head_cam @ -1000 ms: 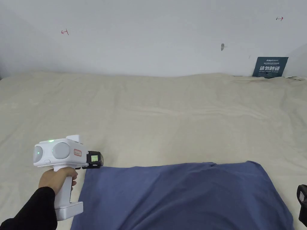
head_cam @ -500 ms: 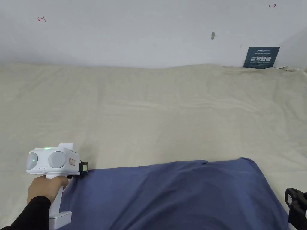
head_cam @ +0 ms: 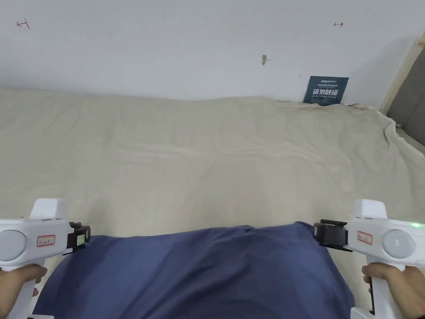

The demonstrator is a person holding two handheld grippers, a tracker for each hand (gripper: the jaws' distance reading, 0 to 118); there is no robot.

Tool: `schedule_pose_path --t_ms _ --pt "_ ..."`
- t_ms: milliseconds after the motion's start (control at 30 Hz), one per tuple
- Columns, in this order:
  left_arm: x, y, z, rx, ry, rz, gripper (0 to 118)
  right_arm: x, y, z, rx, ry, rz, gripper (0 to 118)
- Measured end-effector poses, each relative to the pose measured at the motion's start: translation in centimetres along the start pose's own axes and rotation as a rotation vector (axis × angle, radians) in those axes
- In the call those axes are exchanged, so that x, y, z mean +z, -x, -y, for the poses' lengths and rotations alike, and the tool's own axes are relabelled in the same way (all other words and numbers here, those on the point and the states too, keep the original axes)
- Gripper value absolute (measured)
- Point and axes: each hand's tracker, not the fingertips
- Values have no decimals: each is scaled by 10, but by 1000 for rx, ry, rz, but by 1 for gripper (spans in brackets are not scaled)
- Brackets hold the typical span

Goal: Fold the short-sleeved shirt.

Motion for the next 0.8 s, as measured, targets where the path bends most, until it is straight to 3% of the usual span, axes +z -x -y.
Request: schedule_pose_path --t_ms 67,200,367,433,500,600,700,800 --pt "11 -4 0 -8 -15 12 0 -22 -4 -7 -15 -3 -12 106" --pt "20 -4 -1 -17 -25 20 0 -56 8 -20 30 61 49 106" --pt "25 5 0 -7 -28 16 0 -84 22 -22 55 139 53 101" --pt "26 8 1 -2 -27 9 0 -84 31 -17 79 167 49 86" --pt "25 12 1 2 -26 3 0 -88 33 -11 92 189 49 58" --pt "27 14 3 10 -27 -5 0 -82 39 -1 91 183 41 40" --pt "29 15 4 17 -27 -17 0 -73 44 3 105 173 29 4" --pt "34 13 7 15 -27 -26 0 -58 47 6 119 147 15 4"
